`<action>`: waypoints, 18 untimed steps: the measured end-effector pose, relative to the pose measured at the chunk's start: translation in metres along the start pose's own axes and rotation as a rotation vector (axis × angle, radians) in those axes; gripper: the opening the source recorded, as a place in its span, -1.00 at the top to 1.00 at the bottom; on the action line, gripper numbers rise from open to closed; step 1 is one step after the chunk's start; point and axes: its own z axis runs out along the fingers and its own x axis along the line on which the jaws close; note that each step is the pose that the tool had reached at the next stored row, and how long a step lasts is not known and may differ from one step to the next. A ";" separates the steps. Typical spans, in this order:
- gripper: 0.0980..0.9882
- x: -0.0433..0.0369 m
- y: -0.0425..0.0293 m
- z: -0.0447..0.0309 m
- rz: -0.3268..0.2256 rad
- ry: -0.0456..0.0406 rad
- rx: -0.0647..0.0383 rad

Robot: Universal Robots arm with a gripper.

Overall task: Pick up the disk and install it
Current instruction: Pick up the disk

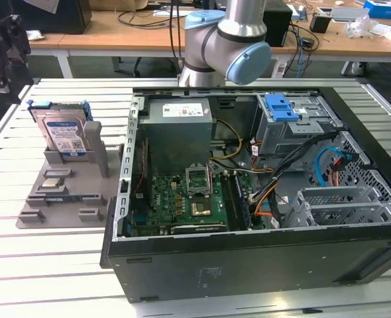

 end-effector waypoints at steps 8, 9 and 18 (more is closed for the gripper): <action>-0.13 -0.0037 -0.0078 0.0016 -0.004 0.0001 0.000; -0.13 -0.0041 -0.0087 0.0020 -0.004 0.0001 0.000; -0.13 -0.0157 -0.0172 0.0061 -0.015 0.0006 0.000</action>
